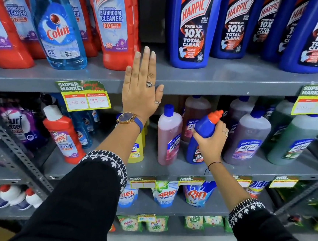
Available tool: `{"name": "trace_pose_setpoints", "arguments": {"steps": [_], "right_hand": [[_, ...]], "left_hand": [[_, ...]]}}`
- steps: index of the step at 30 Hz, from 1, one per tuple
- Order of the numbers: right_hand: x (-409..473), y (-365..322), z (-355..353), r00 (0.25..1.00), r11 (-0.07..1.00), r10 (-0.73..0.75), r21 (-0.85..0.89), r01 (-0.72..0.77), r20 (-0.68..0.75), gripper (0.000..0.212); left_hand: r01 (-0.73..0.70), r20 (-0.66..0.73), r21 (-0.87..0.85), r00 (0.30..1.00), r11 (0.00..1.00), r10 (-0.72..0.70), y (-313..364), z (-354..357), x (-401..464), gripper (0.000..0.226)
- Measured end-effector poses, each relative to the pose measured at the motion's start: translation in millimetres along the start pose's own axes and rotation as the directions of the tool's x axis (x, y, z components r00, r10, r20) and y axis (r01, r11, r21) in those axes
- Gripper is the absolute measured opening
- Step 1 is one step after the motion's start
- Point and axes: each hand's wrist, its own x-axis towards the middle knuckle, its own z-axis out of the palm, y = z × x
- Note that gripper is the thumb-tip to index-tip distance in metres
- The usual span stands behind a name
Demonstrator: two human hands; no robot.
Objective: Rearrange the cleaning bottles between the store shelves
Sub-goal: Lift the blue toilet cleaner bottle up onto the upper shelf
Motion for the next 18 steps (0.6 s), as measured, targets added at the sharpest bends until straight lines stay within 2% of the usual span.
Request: {"name": "trace_pose_setpoints", "arguments": {"steps": [9,18], "right_hand": [[-12,-46,-47,0.992,0.979,-0.095,0.17,0.109,-0.089,0.051],[3,-128,-109,0.99,0.94,-0.078,0.322,0.112,-0.114,0.053]], "left_hand": [[0.001,0.007,-0.031,1.0,1.0,-0.001,0,-3,0,0.058],[0.043,0.108,-0.156,0.994,0.987,-0.026,1,-10,2,0.063]]}}
